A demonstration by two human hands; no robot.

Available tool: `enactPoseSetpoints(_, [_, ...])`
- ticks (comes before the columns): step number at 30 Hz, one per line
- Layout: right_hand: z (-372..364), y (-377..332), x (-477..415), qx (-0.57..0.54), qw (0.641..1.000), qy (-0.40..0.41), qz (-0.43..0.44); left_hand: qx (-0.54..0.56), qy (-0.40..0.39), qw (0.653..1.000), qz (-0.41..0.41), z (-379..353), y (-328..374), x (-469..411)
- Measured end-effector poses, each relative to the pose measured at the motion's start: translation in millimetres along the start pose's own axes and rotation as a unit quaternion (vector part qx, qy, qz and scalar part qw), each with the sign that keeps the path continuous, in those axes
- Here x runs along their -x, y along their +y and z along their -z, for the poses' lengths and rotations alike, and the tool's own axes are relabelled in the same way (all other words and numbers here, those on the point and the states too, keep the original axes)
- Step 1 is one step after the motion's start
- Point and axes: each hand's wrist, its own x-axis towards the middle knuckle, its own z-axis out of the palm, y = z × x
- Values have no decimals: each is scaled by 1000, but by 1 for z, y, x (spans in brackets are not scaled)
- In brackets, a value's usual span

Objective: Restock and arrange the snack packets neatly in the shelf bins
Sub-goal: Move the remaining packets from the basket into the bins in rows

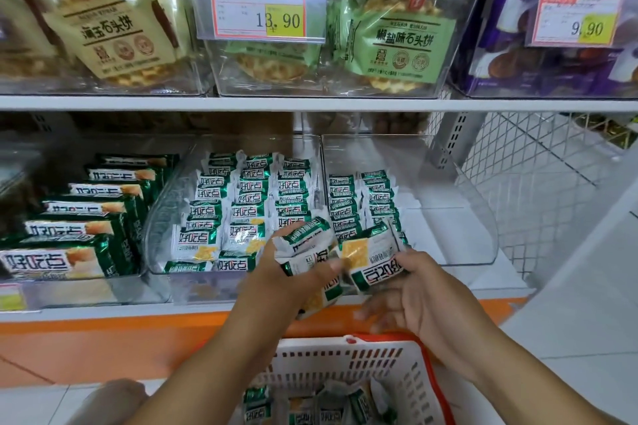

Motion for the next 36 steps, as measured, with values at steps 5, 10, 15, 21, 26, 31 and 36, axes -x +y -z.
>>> enactPoseSetpoints(5, [0, 3, -3, 22, 1000, 15, -3, 4, 1, 1000, 9, -2, -4, -3])
enactPoseSetpoints(10, [0, 7, -5, 108, 992, 67, 25, -25, 1, 1000, 15, -2, -10, -8])
enactPoseSetpoints(15, [14, 8, -10, 114, 983, 140, 28, -15, 18, 1000, 19, -2, -10, -16])
enactPoseSetpoints(21, [57, -33, -37, 308, 920, 212, 120, -7, 36, 999, 9, 7, 5, -41])
enactPoseSetpoints(26, [110, -62, -119, 600, 766, 193, 128, -29, 69, 997, -10, 14, 13, -57])
enactPoseSetpoints(31, [146, -90, -189, 716, 645, 200, 179, -17, 76, 997, -17, 18, 10, -69])
enactPoseSetpoints(36, [159, -93, -230, 798, 548, 198, 153, -11, 78, 997, -5, 24, 5, -80])
